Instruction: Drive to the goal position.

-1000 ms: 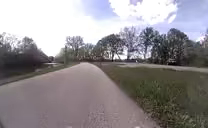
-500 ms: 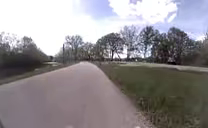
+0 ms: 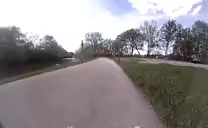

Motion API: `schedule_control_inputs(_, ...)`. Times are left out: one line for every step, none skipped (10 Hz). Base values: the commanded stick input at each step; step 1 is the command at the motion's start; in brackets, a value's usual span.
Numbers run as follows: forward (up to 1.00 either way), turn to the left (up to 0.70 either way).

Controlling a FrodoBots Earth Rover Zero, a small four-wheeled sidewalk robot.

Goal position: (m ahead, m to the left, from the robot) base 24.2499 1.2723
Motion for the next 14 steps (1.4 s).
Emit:
schedule_control_inputs(0.47, 0.26)
schedule_control_inputs(1.00, 0.00)
schedule_control_inputs(1.00, 0.00)
schedule_control_inputs(1.00, 0.00)
schedule_control_inputs(1.00, 0.00)
schedule_control_inputs(1.00, 0.00)
schedule_control_inputs(1.00, 0.00)
schedule_control_inputs(1.00, 0.00)
schedule_control_inputs(1.00, 0.00)
schedule_control_inputs(1.00, 0.00)
schedule_control_inputs(1.00, 0.00)
schedule_control_inputs(1.00, 0.00)
schedule_control_inputs(1.00, 0.00)
schedule_control_inputs(1.00, 0.00)
